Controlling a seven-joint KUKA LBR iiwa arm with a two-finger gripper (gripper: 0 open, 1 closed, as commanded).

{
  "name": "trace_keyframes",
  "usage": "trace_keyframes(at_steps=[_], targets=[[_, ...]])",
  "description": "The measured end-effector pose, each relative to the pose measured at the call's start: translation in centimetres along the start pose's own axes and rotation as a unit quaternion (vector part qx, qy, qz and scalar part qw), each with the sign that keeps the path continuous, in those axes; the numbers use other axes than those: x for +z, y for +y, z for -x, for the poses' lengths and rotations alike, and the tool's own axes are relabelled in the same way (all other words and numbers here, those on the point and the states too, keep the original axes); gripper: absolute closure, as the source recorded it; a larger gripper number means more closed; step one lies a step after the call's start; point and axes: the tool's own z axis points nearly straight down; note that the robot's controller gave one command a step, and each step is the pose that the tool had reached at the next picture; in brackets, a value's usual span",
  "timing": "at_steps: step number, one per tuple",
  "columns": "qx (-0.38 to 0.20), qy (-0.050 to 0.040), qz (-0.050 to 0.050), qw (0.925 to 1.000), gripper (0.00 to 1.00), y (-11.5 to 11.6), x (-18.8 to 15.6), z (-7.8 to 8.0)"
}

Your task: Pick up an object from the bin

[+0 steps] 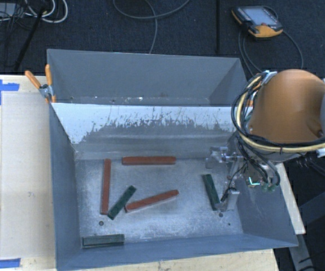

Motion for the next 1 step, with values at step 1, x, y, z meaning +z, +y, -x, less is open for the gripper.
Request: trace_keyframes(at_steps=[1], targets=[[0.000,-0.0035,0.000,1.0000,0.00,0.01,-0.31,0.13]])
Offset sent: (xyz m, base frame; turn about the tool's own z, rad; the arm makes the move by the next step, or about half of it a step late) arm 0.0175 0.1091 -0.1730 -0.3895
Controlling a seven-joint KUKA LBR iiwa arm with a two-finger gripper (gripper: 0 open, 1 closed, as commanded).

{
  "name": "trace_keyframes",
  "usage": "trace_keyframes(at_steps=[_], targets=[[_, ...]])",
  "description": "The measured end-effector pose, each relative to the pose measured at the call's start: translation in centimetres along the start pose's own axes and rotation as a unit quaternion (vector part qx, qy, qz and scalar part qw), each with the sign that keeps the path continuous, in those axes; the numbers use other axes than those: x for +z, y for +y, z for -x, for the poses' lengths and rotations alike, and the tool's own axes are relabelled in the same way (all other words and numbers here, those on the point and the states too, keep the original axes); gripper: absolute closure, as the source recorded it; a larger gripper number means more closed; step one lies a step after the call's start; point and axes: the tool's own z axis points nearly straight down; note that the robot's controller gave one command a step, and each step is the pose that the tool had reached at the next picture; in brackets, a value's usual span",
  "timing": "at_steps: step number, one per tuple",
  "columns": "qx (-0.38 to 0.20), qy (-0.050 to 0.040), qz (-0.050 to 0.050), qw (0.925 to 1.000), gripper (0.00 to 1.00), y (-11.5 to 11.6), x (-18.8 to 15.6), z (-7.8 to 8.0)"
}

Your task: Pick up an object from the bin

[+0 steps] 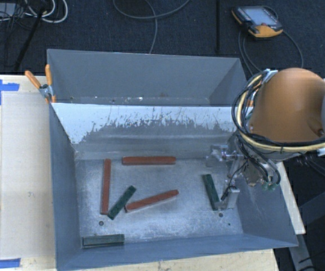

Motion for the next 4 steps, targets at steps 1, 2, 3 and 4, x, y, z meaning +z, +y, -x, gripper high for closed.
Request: trace_keyframes(at_steps=[1,2,3,4], targets=[[-0.042,-0.0023,0.000,0.9991,0.00,2.3,3.7,0.5],[-0.080,-0.0029,0.000,0.9968,0.00,3.1,8.3,5.6],[-0.090,-0.0021,0.000,0.9960,0.00,7.3,15.6,3.1],[-0.104,-0.0018,0.000,0.9946,1.00,8.0,17.6,9.8]])
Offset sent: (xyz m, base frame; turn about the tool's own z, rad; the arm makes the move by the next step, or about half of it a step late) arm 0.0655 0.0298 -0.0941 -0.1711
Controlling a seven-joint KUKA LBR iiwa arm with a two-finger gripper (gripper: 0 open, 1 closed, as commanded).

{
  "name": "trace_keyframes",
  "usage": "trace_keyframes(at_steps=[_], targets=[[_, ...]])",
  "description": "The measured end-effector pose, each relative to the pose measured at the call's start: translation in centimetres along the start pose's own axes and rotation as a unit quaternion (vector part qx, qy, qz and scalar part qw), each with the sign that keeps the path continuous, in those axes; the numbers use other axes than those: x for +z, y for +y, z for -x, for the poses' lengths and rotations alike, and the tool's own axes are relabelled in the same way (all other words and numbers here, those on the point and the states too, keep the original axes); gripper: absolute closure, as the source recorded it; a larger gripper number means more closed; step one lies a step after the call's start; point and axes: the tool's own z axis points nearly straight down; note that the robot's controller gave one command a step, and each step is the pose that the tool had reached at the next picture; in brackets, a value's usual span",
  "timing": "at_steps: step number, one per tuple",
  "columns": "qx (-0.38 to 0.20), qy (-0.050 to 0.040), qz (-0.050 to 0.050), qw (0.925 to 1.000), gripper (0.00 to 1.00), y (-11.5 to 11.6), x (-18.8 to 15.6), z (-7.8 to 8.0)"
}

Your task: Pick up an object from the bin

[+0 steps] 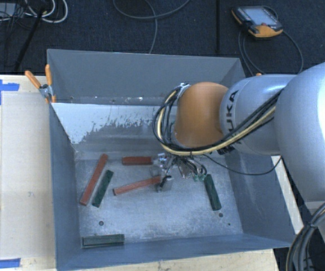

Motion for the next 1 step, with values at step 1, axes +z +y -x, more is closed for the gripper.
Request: trace_keyframes(at_steps=[1], targets=[[0.000,0.0005,0.000,1.0000,1.00,0.01,0.04,-0.04]])
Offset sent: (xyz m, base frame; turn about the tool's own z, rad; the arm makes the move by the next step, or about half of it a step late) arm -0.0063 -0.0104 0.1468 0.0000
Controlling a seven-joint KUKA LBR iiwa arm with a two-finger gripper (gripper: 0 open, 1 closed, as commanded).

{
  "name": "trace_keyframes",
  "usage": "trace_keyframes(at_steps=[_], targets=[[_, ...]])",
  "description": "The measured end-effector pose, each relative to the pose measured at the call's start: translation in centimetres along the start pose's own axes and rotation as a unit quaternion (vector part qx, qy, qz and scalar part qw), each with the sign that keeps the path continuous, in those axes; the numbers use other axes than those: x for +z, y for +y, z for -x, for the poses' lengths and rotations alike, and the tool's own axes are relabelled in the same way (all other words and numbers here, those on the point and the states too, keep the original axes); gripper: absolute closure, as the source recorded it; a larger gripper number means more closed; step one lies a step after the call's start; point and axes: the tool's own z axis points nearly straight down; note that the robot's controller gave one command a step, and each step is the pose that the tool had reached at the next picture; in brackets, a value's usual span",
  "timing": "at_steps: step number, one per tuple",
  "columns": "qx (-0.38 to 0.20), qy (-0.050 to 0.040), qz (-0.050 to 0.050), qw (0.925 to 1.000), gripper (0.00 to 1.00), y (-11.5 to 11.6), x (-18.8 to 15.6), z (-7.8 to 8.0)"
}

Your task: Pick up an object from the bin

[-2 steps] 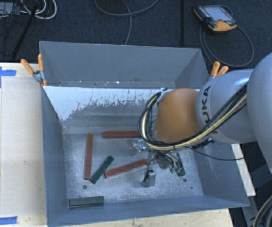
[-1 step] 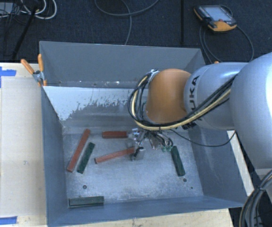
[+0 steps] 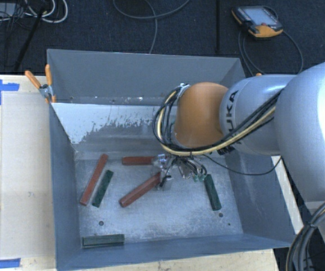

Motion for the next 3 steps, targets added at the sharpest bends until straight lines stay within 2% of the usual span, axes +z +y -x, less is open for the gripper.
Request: trace_keyframes(at_steps=[1,2,3], targets=[[0.001,0.0051,0.001,1.0000,1.00,-0.1,-3.9,-0.5],[-0.006,-0.0010,-0.001,1.0000,1.00,2.8,-8.1,0.3],[-0.109,0.0006,0.001,0.9940,1.00,2.0,-12.3,-0.2]])
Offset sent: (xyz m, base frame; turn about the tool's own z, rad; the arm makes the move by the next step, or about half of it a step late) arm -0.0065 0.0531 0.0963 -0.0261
